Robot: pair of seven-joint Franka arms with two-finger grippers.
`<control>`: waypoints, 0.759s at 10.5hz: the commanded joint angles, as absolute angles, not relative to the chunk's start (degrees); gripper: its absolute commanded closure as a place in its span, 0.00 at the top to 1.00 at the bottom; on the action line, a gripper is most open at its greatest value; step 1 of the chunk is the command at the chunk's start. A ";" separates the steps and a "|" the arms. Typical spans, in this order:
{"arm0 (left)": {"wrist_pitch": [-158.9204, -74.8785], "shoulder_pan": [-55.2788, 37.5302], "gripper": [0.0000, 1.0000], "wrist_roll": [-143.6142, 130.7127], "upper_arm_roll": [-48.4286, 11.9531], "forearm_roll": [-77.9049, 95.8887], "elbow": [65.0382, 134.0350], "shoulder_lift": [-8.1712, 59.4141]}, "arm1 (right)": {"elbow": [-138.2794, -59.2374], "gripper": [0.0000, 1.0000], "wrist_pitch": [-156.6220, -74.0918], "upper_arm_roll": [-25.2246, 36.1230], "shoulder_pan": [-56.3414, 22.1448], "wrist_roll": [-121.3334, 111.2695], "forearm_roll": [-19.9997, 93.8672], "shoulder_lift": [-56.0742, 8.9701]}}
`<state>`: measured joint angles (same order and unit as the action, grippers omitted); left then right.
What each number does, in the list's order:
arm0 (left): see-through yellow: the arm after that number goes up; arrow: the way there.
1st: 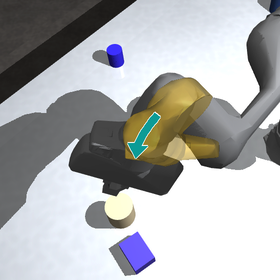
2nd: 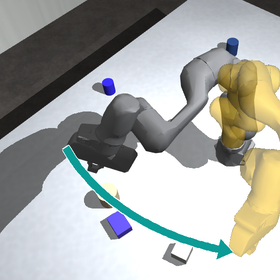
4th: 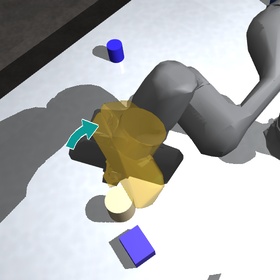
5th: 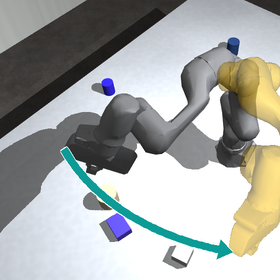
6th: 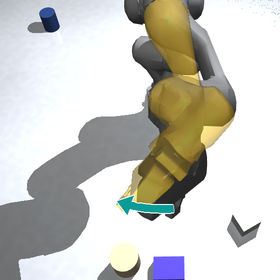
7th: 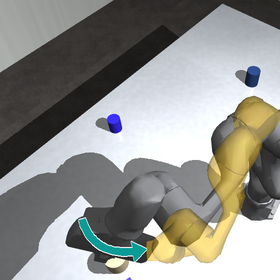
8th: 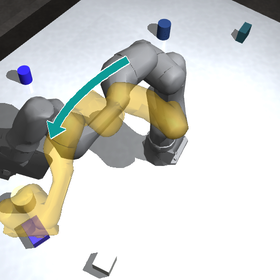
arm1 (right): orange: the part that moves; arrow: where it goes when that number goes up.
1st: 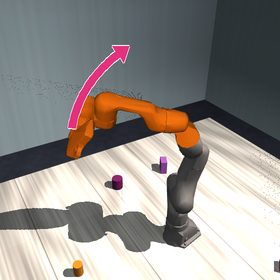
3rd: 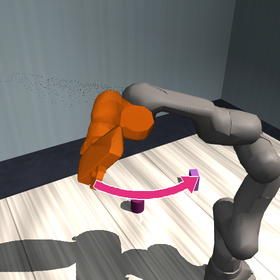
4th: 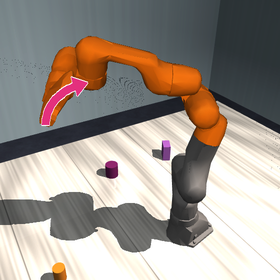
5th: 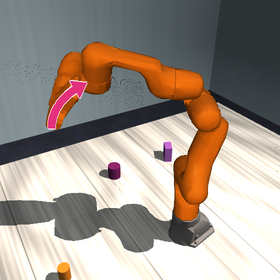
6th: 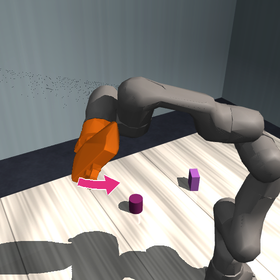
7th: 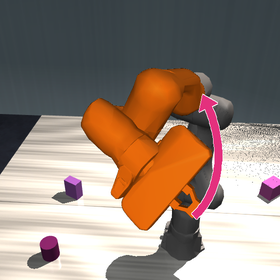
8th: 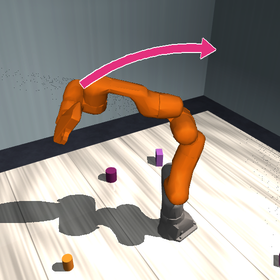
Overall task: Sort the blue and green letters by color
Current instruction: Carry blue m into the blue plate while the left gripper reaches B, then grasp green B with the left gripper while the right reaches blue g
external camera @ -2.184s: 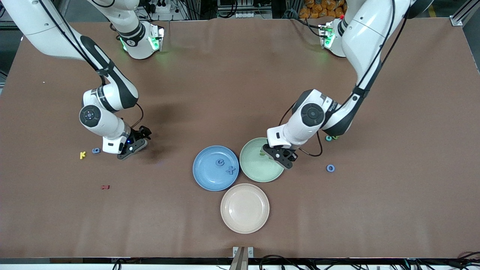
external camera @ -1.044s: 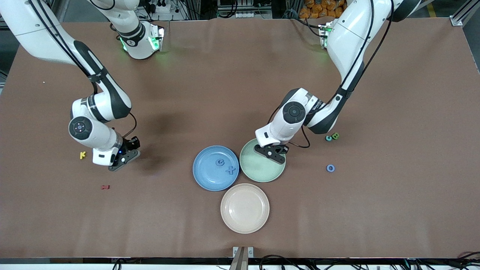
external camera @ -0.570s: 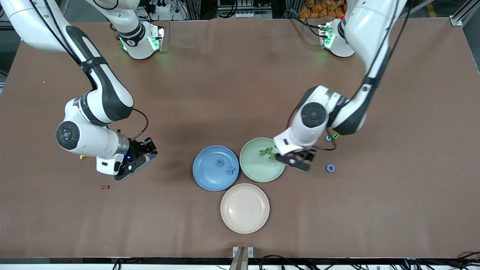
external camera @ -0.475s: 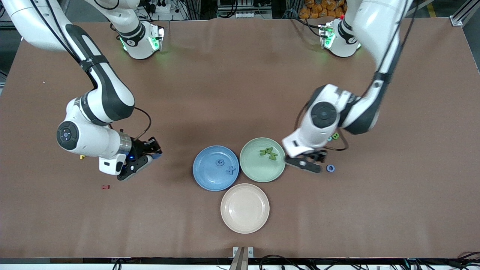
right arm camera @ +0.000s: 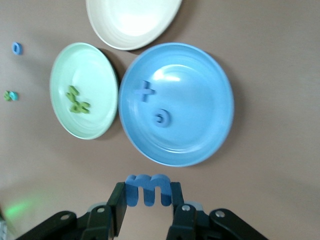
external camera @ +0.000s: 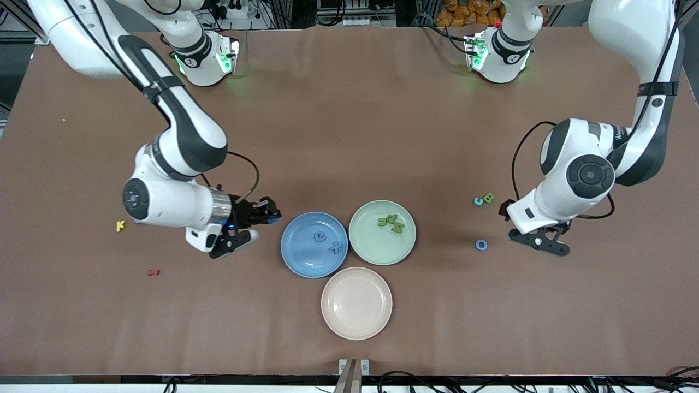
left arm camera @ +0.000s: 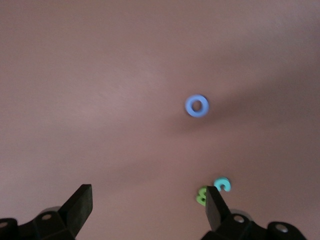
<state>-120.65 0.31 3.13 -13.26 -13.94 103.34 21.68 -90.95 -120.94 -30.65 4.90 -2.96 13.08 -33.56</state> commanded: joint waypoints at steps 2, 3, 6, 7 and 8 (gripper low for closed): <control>-140.77 6.24 1.00 3.16 -19.42 -13.18 129.52 11.17 | -84.47 1.00 -120.50 -30.50 3.17 0.26 14.15 -37.52; -144.11 6.15 1.00 3.34 -19.42 -13.27 132.25 11.16 | -84.38 1.00 -120.50 -30.50 3.16 0.26 14.15 -37.53; -152.65 6.15 1.00 3.34 -19.42 -13.88 137.36 13.53 | -84.72 1.00 -119.54 -30.06 6.05 -2.88 13.01 -37.09; -152.84 6.24 0.90 4.12 -19.42 -14.06 137.98 14.23 | -84.90 1.00 -115.96 -30.06 8.24 -5.42 10.83 -36.83; -153.45 6.24 0.86 5.09 -19.42 -14.15 138.68 14.76 | -84.82 1.00 -111.06 -29.97 9.13 -5.88 4.81 -36.57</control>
